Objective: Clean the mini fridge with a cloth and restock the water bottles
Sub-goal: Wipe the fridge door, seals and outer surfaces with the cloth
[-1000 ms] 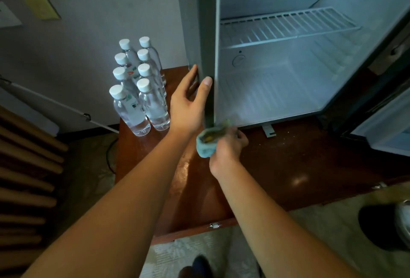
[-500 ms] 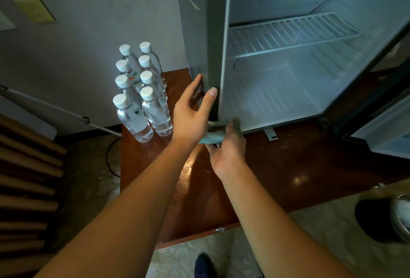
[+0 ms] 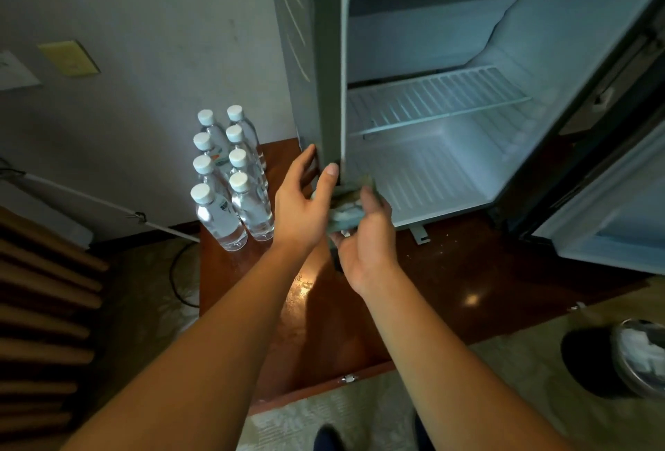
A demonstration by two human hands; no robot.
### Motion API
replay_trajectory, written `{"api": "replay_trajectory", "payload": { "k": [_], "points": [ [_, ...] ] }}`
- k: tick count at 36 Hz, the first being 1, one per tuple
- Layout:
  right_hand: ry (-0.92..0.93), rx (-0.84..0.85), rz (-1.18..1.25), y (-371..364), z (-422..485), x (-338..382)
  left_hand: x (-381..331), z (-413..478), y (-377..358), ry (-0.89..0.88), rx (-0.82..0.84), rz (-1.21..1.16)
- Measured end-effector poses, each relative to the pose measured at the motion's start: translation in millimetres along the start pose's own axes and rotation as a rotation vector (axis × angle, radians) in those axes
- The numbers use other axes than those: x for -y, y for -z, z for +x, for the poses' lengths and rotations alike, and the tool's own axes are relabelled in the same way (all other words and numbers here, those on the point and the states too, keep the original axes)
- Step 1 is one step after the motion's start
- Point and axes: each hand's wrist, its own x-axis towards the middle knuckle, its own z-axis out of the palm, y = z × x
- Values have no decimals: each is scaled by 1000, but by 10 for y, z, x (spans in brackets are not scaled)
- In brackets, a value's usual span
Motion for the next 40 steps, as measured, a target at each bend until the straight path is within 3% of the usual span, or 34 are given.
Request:
{"api": "replay_trajectory", "payload": {
  "k": [15, 23, 28, 40],
  "points": [
    [68, -9, -54, -86, -479, 626, -663, -468, -505, -91, -200, 216],
    [188, -150, 52, 221, -687, 1292, -960, -609, -982, -209, -27, 80],
    [351, -164, -31, 494, -863, 1867, -1256, -584, -1409, -287, 64, 5],
    [725, -395, -215, 1232, -1278, 3284, -2176, -460, -2718, -592, 258, 13]
  ]
}}
